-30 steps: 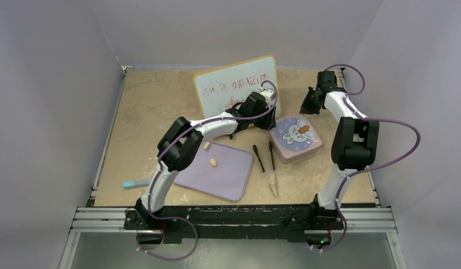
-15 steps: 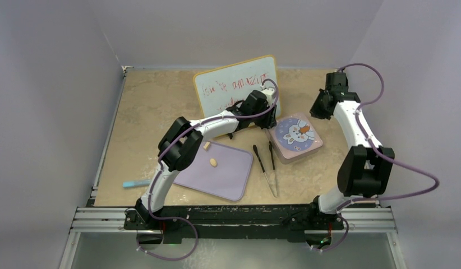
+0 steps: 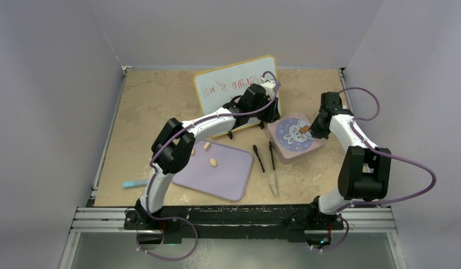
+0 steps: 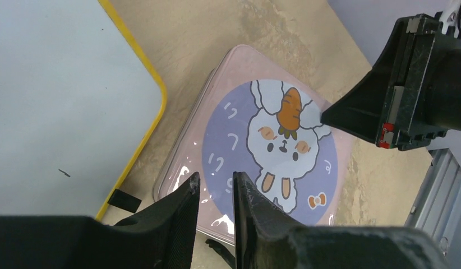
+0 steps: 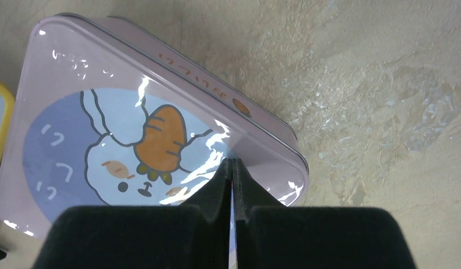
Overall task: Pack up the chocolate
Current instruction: Close the box lid on the packing box.
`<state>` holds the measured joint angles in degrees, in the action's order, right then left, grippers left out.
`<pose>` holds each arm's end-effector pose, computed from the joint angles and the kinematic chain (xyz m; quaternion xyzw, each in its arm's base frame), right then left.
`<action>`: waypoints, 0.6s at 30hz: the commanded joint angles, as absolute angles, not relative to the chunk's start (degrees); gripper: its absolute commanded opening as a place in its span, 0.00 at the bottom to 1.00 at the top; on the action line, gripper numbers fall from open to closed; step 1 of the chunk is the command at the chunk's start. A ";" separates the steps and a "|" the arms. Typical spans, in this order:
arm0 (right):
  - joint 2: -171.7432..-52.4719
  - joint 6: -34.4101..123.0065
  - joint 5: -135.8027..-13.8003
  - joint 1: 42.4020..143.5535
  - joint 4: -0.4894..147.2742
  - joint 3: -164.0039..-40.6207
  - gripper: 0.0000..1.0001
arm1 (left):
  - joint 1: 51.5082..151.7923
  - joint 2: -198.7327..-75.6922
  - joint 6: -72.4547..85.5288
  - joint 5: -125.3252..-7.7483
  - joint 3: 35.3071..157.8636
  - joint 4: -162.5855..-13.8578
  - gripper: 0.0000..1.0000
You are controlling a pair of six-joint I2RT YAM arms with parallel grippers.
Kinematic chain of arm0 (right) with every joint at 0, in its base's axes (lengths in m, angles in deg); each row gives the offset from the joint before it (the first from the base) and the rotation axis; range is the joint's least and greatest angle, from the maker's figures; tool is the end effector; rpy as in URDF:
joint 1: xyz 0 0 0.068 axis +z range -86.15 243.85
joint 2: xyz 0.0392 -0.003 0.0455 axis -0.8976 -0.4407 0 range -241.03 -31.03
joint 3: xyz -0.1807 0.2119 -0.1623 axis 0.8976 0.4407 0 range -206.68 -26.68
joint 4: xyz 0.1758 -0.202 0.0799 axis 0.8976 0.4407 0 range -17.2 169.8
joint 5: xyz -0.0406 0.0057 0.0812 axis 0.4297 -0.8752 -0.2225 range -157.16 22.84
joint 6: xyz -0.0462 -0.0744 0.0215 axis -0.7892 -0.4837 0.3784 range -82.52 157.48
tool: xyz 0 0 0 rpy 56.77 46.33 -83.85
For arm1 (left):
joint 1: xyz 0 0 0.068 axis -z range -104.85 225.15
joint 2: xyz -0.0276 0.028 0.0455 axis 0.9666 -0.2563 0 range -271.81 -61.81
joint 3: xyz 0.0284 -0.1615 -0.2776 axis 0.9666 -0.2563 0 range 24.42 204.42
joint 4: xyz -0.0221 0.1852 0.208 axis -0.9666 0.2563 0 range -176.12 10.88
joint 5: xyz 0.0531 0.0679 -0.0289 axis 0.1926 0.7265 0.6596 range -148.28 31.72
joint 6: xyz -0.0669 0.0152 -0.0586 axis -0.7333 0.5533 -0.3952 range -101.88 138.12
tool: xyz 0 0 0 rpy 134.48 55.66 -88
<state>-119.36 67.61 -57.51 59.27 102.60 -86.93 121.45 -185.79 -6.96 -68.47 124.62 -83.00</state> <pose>0.3515 -0.0418 0.2269 0.3078 0.9071 -0.0179 0.2867 0.4032 -0.4427 0.2537 0.2020 0.8257 -0.3656 0.3791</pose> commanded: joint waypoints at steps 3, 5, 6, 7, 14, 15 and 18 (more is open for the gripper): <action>-118.25 68.90 -53.94 59.03 104.40 -86.61 0.00 | 121.74 -185.98 -8.26 -70.75 124.12 -85.24 0.24; -116.16 68.60 -53.74 59.06 105.35 -87.48 0.00 | 121.75 -187.62 -8.57 -70.40 122.94 -86.80 0.24; -115.09 68.41 -53.72 59.08 105.86 -87.96 0.00 | 121.74 -188.45 -8.68 -69.95 122.23 -87.59 0.23; -114.12 68.22 -53.64 59.04 106.43 -88.41 0.00 | 121.79 -189.32 -8.75 -69.30 121.37 -87.93 0.23; -108.77 64.43 -57.97 59.12 106.03 -90.00 0.00 | 121.76 -192.03 -9.33 -68.59 119.51 -87.12 0.23; -108.16 63.65 -59.87 59.23 105.82 -90.03 0.00 | 121.81 -191.41 -9.01 -68.83 119.77 -86.78 0.23; -105.24 61.75 -67.44 59.77 103.35 -87.34 0.00 | 121.77 -188.32 -7.69 -68.30 122.08 -82.42 0.24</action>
